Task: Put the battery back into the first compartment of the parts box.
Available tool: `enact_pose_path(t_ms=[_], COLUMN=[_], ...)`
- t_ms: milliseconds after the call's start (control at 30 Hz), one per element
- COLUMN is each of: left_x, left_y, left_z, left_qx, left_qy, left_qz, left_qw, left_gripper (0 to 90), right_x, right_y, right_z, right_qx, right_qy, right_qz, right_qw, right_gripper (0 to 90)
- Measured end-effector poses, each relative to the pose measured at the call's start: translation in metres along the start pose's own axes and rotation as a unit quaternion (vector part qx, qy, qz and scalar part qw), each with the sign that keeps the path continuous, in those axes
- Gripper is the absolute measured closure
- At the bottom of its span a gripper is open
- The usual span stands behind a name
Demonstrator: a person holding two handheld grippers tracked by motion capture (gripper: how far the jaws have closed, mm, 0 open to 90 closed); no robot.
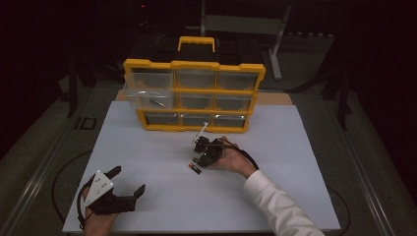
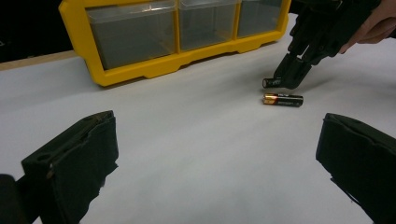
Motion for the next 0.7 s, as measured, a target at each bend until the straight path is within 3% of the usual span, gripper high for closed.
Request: enact_pose_path(t_ms=[300,700], left_x=[0.0,-0.001], left_y=[0.0,0.0], left_z=[0.0,0.0], left_qx=[0.0,0.0], left_qy=[0.001,0.001], left_qz=[-0.001,-0.002], left_qw=[1.0,1.0], left_gripper=[0.0,0.0], right_x=[0.021,0.078], right_y=[-0.002,-0.002], right_z=[0.012,0.036], right_qx=[0.011,0.033], right_qy=[0.016,0.049], right_qz=[0.004,0.01], right_qw=[0.9998,0.9982], right_gripper=[76.9,76.9])
Point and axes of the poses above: each handheld gripper's, and its own axes: x roughly backward along the jaws, z roughly out of its top, y roughly to its right, the point moved 4 cm from there along -x, roughly forward along the jaws, and after that the axes turned 5 degrees about -x, right-handed, at the moved point
